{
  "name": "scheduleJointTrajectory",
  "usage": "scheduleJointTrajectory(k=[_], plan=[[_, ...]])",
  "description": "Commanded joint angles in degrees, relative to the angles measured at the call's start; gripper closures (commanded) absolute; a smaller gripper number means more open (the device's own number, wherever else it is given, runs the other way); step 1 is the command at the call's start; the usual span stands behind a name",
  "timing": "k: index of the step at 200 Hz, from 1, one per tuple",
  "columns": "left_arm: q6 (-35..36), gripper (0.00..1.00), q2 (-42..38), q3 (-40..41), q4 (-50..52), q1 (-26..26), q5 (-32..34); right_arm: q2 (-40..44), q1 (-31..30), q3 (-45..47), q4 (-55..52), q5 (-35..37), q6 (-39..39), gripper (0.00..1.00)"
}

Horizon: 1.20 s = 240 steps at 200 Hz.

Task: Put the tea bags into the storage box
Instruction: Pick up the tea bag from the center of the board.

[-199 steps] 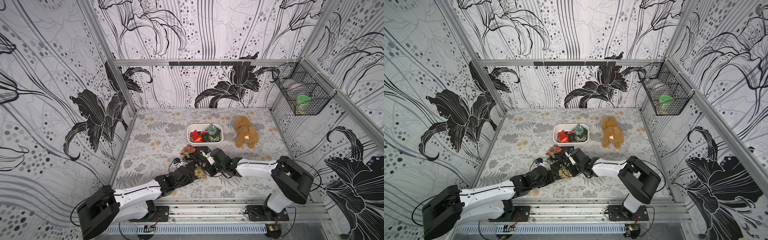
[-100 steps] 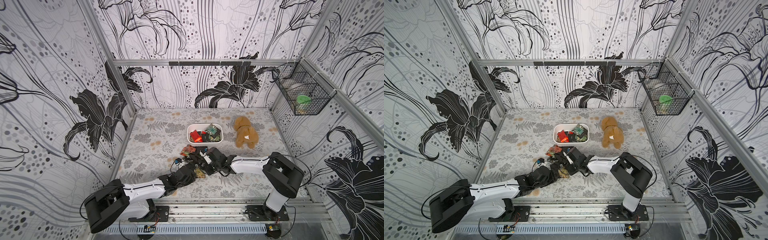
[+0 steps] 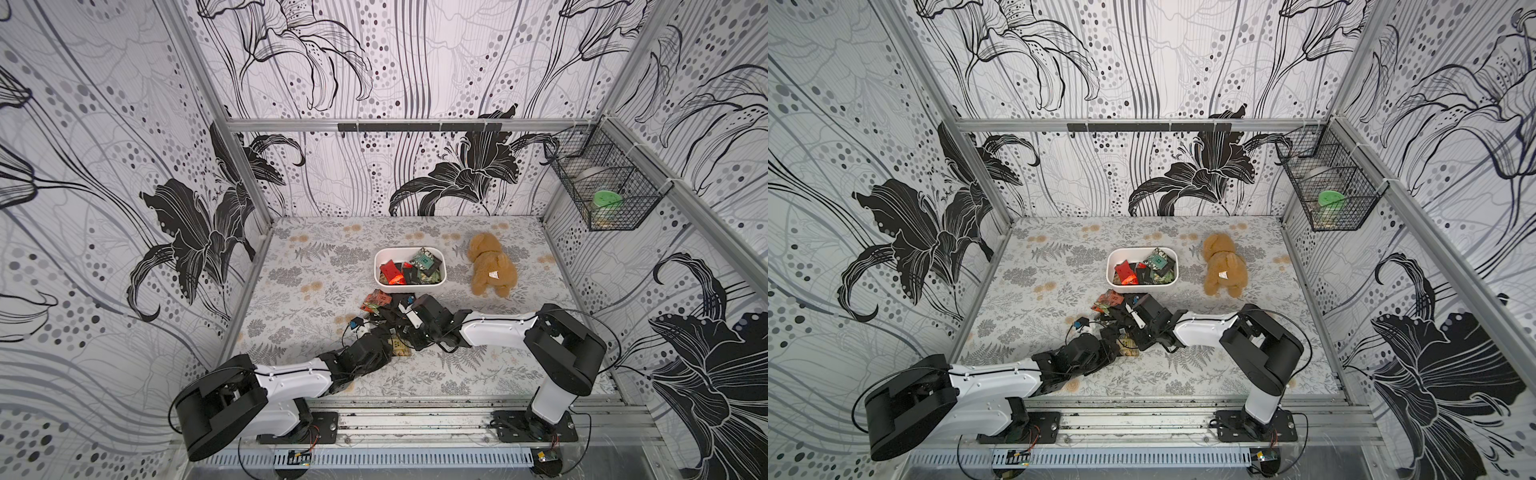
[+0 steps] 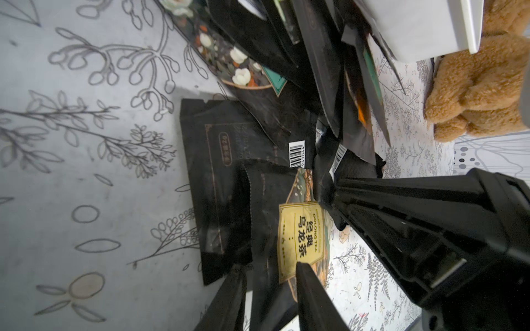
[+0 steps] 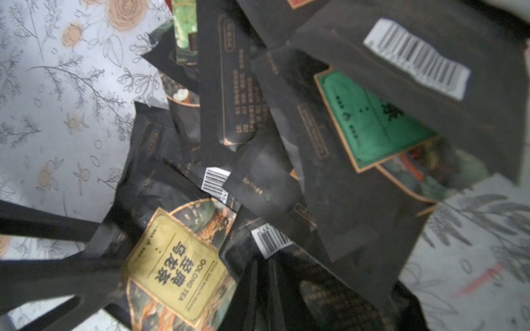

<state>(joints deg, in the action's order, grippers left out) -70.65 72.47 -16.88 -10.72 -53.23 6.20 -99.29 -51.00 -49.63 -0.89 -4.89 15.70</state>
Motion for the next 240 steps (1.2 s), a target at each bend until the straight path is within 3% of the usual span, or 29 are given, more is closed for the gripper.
scheduleJointTrajectory(k=[1, 105, 148, 192, 240], plan=[[-2.0, 0.69, 0.3, 1.2, -3.1, -0.2, 0.3, -1.9, -0.7, -0.3, -3.4, -0.2, -0.7, 0.86], [-5.9, 0.7, 3.2, 1.8, -12.1, -0.2, 0.8, -2.3, -1.0, -0.7, -3.8, -1.4, -1.1, 0.86], [-6.1, 0.79, 7.8, 0.7, -16.2, -0.2, -1.8, -2.2, -1.1, -0.7, -3.9, -1.2, -1.2, 0.86], [-5.7, 0.95, 7.6, 0.6, -13.7, -0.1, -2.4, -0.5, -1.1, 0.4, -2.5, -1.2, -1.2, 0.86], [-4.0, 1.0, -2.3, 0.5, -2.6, -0.2, -0.5, 5.7, -1.1, 3.9, 1.4, -0.7, -0.9, 0.84]])
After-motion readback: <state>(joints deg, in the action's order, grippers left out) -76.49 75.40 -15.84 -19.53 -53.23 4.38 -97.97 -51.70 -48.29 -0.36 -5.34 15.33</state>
